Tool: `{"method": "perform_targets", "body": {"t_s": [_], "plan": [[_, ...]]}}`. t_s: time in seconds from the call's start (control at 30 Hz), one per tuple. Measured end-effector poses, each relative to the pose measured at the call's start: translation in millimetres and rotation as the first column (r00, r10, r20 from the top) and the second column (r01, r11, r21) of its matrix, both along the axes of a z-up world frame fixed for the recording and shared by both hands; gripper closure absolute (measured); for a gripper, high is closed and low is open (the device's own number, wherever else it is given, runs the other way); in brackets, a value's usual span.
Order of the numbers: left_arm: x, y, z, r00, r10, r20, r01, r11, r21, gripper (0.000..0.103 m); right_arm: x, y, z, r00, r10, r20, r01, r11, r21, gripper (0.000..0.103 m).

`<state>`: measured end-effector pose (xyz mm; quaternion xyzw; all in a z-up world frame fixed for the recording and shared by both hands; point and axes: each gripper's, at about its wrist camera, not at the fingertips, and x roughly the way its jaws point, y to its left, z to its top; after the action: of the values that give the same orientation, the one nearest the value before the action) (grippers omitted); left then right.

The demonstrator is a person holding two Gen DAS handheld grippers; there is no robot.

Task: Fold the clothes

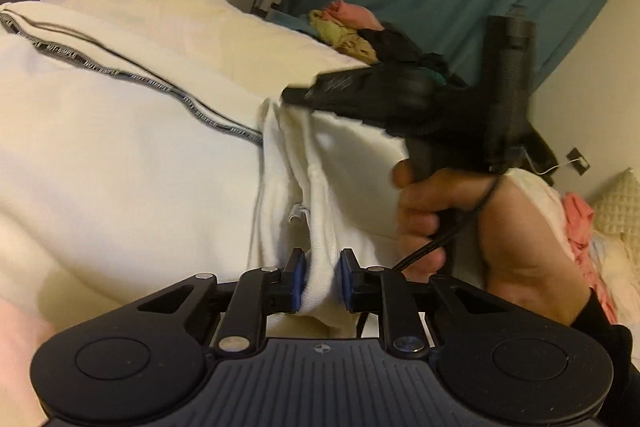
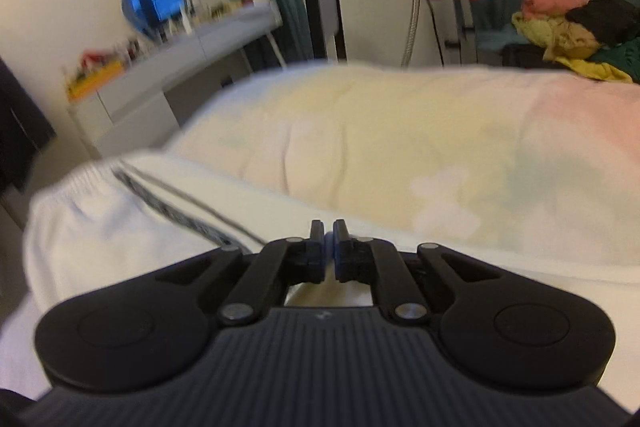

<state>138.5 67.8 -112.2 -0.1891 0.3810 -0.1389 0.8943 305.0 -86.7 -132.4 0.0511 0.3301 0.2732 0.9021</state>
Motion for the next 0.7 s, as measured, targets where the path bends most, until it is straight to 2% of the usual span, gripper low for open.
{"method": "perform_targets", "body": {"t_s": [0.03,0.2,0.27,0.33,0.4,0.5,0.63,0.67,0.7], "plan": [[-2,-2,2,1.0,0.0,0.012,0.0,1.0,0.022,0.083,2,4,-9,1.0,0.001,-0.014,-0.002,1.0,-0.018,0.096],[-10,-12,15,0.997,-0.006,0.073,-0.003,0.991,0.131,0.081,13,-3,-17,0.999,-0.036,-0.034,0.037,0.999,0.028,0.094],[-14,-16,19,0.995,-0.01,0.097,-0.007,0.985,0.174,0.068,13,-6,-7,0.998,-0.058,-0.029,0.059,0.998,0.037,0.093],[-17,-20,24,0.993,-0.015,0.12,-0.011,0.976,0.216,0.062,6,-12,8,0.996,-0.084,-0.024,0.085,0.995,0.053,0.094],[-21,-24,29,0.989,-0.022,0.144,-0.016,0.966,0.259,0.06,-6,-20,25,0.993,-0.116,-0.015,0.117,0.991,0.068,0.094],[-37,-18,46,0.98,0.0,0.201,-0.053,0.964,0.259,0.051,-35,-34,54,0.986,-0.164,0.034,0.162,0.986,0.044,0.093],[-60,-10,69,0.96,0.029,0.277,-0.103,0.962,0.254,0.026,-84,-47,91,0.975,-0.183,0.126,0.188,0.982,-0.033,0.092],[-66,-10,74,0.954,0.031,0.3,-0.112,0.96,0.257,0.021,-97,-52,98,0.972,-0.196,0.131,0.201,0.979,-0.026,0.091],[-72,-9,78,0.946,0.032,0.322,-0.121,0.958,0.259,0.02,-110,-57,103,0.967,-0.216,0.133,0.22,0.975,-0.016,0.079]]}}
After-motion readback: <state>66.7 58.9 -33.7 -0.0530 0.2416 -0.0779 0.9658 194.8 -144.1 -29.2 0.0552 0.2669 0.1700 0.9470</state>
